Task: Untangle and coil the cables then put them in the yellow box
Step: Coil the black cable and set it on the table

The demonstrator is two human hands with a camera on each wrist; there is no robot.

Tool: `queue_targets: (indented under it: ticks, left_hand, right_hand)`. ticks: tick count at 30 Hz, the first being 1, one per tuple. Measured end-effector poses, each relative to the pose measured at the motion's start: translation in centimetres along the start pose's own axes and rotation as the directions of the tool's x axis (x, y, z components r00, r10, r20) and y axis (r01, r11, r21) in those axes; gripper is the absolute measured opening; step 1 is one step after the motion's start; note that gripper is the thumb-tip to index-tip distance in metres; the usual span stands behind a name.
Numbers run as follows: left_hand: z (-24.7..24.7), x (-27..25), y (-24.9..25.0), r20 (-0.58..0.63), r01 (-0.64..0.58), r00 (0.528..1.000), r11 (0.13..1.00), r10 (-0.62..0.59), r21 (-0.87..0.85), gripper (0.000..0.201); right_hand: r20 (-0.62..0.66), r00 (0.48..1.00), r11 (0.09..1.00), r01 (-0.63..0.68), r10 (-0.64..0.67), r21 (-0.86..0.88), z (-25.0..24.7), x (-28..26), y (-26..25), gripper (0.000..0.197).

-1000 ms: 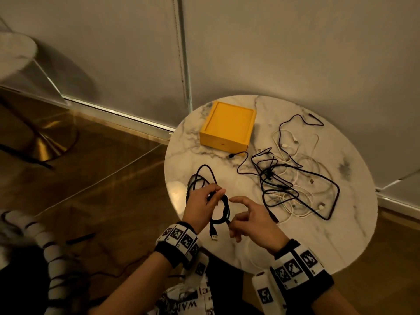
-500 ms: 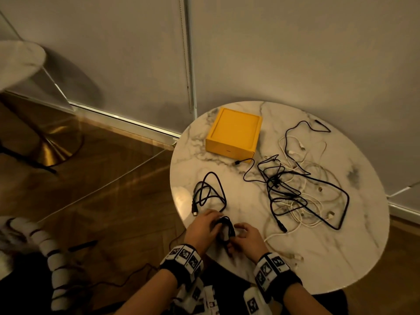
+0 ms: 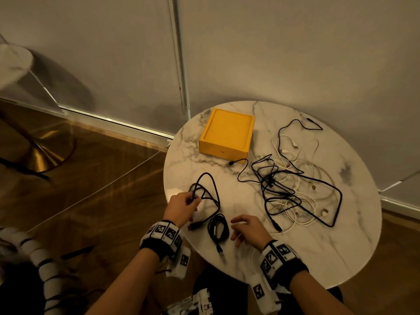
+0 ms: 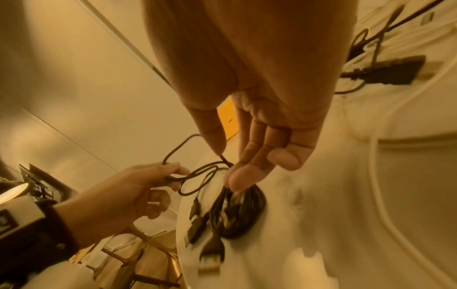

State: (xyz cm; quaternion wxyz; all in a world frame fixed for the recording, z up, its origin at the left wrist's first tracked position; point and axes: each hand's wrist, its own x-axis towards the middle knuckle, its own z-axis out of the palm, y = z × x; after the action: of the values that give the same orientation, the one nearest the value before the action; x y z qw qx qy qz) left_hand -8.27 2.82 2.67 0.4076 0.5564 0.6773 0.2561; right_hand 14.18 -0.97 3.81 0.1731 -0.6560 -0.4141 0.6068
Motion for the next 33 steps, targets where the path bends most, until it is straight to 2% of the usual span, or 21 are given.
queue_targets:
  ticks: [1, 3, 7, 11, 12, 14, 15, 18, 21, 23, 24, 26, 27, 28, 30, 32, 33]
  left_hand:
    - [-0.2, 0.2, 1.2, -0.009, -0.039, 0.999, 0.999, 0.039, -0.028, 0.016]
    - [-1.5, 0.4, 4.6, -0.051, -0.174, 0.984, 0.982, 0.170, -0.073, 0.020]
    - [-4.9, 0.0, 11.2, -0.027, -0.433, 0.901, 0.893, 0.433, -0.126, 0.034]
    - [-7.5, -0.8, 15.6, -0.031, -0.563, 0.801, 0.734, 0.598, -0.379, 0.031]
    - [-8.1, -0.8, 16.0, -0.046, -0.576, 0.789, 0.713, 0.612, -0.401, 0.029]
    - [-8.8, -0.6, 15.9, -0.059, -0.570, 0.795, 0.710, 0.604, -0.413, 0.025]
    - [-9.0, -0.3, 15.4, -0.062, -0.548, 0.812, 0.720, 0.581, -0.425, 0.023]
    - [-8.8, 0.5, 13.7, -0.063, -0.499, 0.854, 0.782, 0.516, -0.373, 0.022]
    - [-7.9, 0.6, 13.3, -0.053, -0.502, 0.859, 0.817, 0.509, -0.283, 0.007]
    - [-7.1, 0.3, 13.4, 0.005, -0.519, 0.844, 0.820, 0.536, -0.243, 0.009]
    - [-6.7, -0.1, 13.5, 0.052, -0.551, 0.823, 0.817, 0.566, -0.171, 0.010]
    - [-5.8, -0.7, 13.2, 0.176, -0.623, 0.773, 0.782, 0.610, 0.025, 0.017]
    - [-5.5, -0.9, 12.9, 0.224, -0.632, 0.763, 0.773, 0.606, 0.061, 0.024]
    - [-5.4, -1.0, 12.5, 0.237, -0.616, 0.771, 0.787, 0.591, 0.042, 0.032]
    - [-5.9, -0.8, 12.1, 0.146, -0.523, 0.825, 0.836, 0.545, -0.166, 0.040]
    - [-6.1, -0.1, 12.3, 0.048, -0.376, 0.897, 0.817, 0.439, -0.436, 0.034]
    - [-5.9, 0.2, 12.5, 0.034, -0.310, 0.924, 0.798, 0.381, -0.517, 0.030]
  right_hand:
    - [0.006, 1.000, 1.000, 0.023, -0.023, 0.002, -0.4, -0.1, -0.6, 0.020]
    - [-0.027, 0.996, 0.996, 0.086, -0.086, 0.016, -1.2, 0.3, -2.2, 0.027]
    - [-0.045, 0.967, 0.967, 0.253, -0.252, 0.027, -1.8, 0.3, -6.8, 0.042]
    - [0.010, 0.914, 0.908, 0.403, -0.407, 0.119, -1.0, -0.5, -12.2, 0.003]
    - [-0.022, 0.904, 0.884, 0.422, -0.427, 0.199, -1.0, -0.8, -13.4, 0.007]
    - [-0.097, 0.896, 0.820, 0.436, -0.432, 0.371, -1.9, -1.3, -15.0, 0.018]
    - [-0.112, 0.891, 0.787, 0.443, -0.440, 0.430, -2.5, -1.7, -15.6, 0.021]
    - [-0.127, 0.857, 0.710, 0.489, -0.500, 0.507, -4.1, -2.6, -16.2, 0.025]
    - [-0.133, 0.841, 0.649, 0.495, -0.524, 0.577, -5.4, -3.0, -16.0, 0.025]
    - [-0.126, 0.843, 0.579, 0.460, -0.523, 0.673, -6.1, -3.5, -16.1, 0.026]
    - [-0.144, 0.846, 0.542, 0.449, -0.513, 0.710, -6.5, -3.8, -16.1, 0.027]
    - [-0.238, 0.840, 0.513, 0.496, -0.487, 0.700, -7.1, -4.1, -16.0, 0.024]
    - [-0.290, 0.829, 0.522, 0.533, -0.478, 0.666, -7.4, -4.2, -15.8, 0.024]
    - [-0.317, 0.821, 0.533, 0.554, -0.474, 0.639, -7.7, -4.3, -15.5, 0.024]
    - [-0.312, 0.825, 0.548, 0.551, -0.472, 0.629, -8.3, -4.5, -14.8, 0.025]
    - [-0.271, 0.837, 0.552, 0.523, -0.476, 0.649, -8.6, -4.7, -14.3, 0.024]
    - [-0.250, 0.843, 0.556, 0.509, -0.476, 0.657, -8.7, -4.9, -14.1, 0.024]
